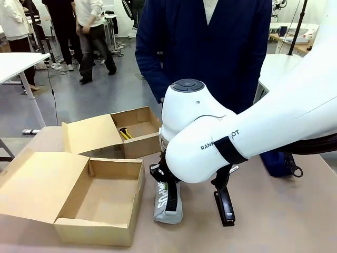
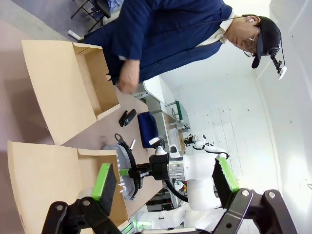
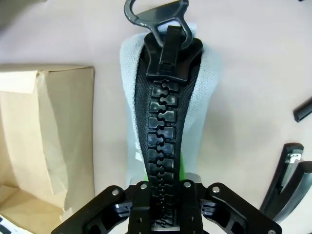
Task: Place items inside the box.
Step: Pick up a Pencil pouch or Stapler and place it inside the Mailer Box closest to the robot.
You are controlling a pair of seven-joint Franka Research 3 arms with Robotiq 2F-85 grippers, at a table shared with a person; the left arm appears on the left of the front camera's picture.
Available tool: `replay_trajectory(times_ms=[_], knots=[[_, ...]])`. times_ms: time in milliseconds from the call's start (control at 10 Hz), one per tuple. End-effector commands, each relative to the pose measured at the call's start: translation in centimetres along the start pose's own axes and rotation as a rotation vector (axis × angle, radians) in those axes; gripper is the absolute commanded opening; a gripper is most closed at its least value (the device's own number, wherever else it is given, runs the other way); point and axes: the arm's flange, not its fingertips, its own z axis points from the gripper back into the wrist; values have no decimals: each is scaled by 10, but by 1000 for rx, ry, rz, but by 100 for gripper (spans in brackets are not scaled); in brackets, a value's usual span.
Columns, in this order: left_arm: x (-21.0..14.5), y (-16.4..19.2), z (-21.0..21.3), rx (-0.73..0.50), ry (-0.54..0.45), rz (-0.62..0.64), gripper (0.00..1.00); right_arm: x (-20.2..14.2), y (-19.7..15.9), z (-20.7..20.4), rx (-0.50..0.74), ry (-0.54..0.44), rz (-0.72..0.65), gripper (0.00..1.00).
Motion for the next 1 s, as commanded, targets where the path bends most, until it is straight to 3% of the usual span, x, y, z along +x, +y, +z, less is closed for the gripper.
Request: replay_trajectory(times_ms=[0,500,700,900], knots=[[-2,-1,-1,-25,-12,-19,100,2,5,-1,-40,-22,-41,0],[-2,-1,-1,-25,-12,-19,100,-4,3,11,-46,-18,-70,0],[-2,-1,-1,-25,-12,-19,100,-38,-24,81,34,50,-173,0],[-2,-1,-1,-25,-12,-19,100,-98,-56,142,54,147,-275,0]])
